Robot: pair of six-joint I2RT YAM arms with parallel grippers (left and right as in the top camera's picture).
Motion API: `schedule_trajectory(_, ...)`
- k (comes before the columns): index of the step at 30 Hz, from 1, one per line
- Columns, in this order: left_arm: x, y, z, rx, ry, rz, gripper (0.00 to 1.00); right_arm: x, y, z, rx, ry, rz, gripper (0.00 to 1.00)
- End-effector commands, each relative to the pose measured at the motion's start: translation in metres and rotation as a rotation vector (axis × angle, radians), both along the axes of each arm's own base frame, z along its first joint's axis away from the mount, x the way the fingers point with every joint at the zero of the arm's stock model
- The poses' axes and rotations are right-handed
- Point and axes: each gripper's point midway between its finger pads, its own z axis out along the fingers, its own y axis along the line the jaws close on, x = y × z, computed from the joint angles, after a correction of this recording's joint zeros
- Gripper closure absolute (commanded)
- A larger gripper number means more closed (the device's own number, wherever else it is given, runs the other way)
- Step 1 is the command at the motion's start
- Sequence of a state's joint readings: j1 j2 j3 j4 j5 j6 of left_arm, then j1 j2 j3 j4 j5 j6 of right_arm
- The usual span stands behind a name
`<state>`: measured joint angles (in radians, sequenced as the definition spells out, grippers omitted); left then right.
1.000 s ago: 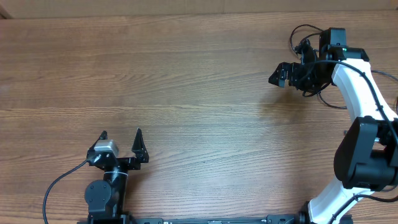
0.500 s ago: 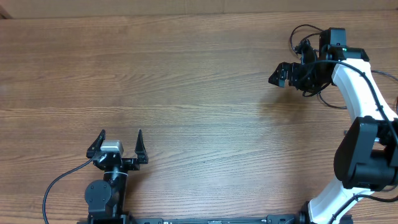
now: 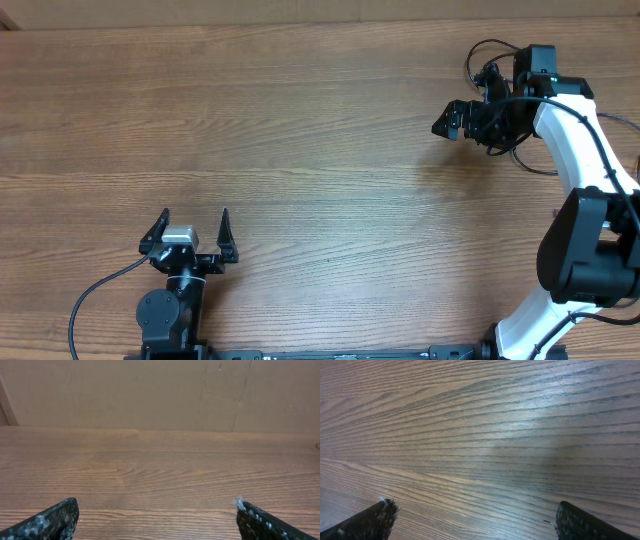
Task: Untangle cables
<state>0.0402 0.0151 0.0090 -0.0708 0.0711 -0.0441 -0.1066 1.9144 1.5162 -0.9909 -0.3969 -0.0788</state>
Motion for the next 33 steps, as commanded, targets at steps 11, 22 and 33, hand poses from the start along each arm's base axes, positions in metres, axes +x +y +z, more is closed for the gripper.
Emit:
schedule_trajectory(11,0.000,0.001,0.000,0.026,-0.005,0.004,0.00,0.004,-0.001,0.003,-0.004,-0.013,-0.002,0.00)
schedule_trajectory(22,0.000,0.001,0.000,0.026,-0.005,0.004,0.00,0.004,-0.001,0.002,-0.004,-0.010,-0.002,0.00)
schedule_trajectory(33,0.000,0.001,0.000,0.026,-0.005,0.004,0.00,0.032,0.020,0.046,-0.035,-0.273,0.049,0.00)
